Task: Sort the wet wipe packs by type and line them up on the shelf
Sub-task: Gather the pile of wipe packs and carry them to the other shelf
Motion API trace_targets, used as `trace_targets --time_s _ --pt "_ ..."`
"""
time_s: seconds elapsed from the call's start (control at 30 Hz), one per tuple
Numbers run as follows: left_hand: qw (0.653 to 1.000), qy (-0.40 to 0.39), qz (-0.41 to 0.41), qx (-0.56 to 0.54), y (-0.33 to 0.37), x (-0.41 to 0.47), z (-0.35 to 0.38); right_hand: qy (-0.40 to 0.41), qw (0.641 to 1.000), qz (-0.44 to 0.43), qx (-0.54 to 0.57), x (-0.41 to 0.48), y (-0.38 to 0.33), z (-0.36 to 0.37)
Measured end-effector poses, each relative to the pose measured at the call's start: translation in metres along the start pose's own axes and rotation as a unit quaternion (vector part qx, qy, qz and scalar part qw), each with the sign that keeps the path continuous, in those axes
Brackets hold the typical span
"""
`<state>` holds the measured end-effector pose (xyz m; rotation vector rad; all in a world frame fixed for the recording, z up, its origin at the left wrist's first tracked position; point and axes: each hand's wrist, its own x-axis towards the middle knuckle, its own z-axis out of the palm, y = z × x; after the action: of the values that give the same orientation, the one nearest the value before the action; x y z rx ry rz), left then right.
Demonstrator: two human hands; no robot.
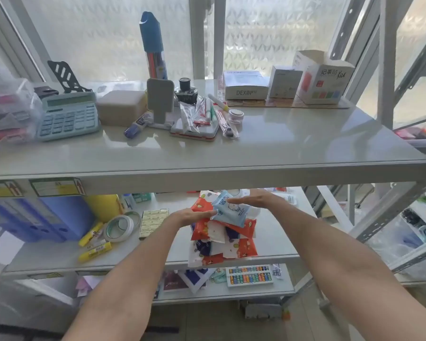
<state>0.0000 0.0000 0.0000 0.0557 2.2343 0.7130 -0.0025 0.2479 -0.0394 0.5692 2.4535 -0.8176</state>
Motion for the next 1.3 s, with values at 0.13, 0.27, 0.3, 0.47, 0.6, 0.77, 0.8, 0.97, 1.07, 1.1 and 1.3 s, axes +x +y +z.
trace_targets --time_s 0.13,0.27,0.3,0.47,0.6,0.77,0.8,0.97,1.07,1.1,1.3 --pt "0.996 -0.004 -0.042 -0.083 -0.02 0.022 0.017 -0.019 0.997 0.023 0.069 0.048 0.03 0.006" --pt "0.98 -0.014 -0.063 -0.186 -0.041 0.047 0.035 -0.09 0.99 -0.008 0.106 -0.021 -0.001 -0.004" --pt "0.977 -0.017 -0.059 -0.206 -0.044 0.056 0.038 -0.092 0.987 -0.002 0.129 -0.029 -0.003 -0.007" --pt "0.966 -0.005 -0.058 -0.252 -0.056 0.094 0.047 -0.148 0.957 0.091 0.231 0.006 0.023 0.009" --pt "0.956 0.006 -0.063 -0.287 -0.054 0.089 0.047 -0.201 0.937 0.108 0.263 0.013 0.03 0.019" --pt "0.943 -0.01 -0.06 -0.327 -0.054 0.088 0.046 -0.202 0.942 0.096 0.252 0.036 0.037 0.034" --pt "0.942 -0.017 -0.061 -0.33 -0.052 0.083 0.044 -0.199 0.942 0.092 0.255 0.036 0.036 0.034" --pt "0.93 -0.043 -0.061 -0.359 -0.041 0.065 0.033 -0.194 0.94 0.089 0.267 0.016 0.024 0.025" --pt "0.942 -0.069 -0.046 -0.325 -0.039 0.066 0.034 -0.199 0.94 0.089 0.261 0.011 0.021 0.022" --pt "0.945 -0.067 -0.048 -0.318 -0.038 0.068 0.034 -0.199 0.941 0.089 0.259 0.011 0.021 0.022" --pt "0.945 -0.061 -0.06 -0.317 -0.038 0.079 0.034 -0.189 0.941 0.091 0.265 0.015 0.024 0.024"
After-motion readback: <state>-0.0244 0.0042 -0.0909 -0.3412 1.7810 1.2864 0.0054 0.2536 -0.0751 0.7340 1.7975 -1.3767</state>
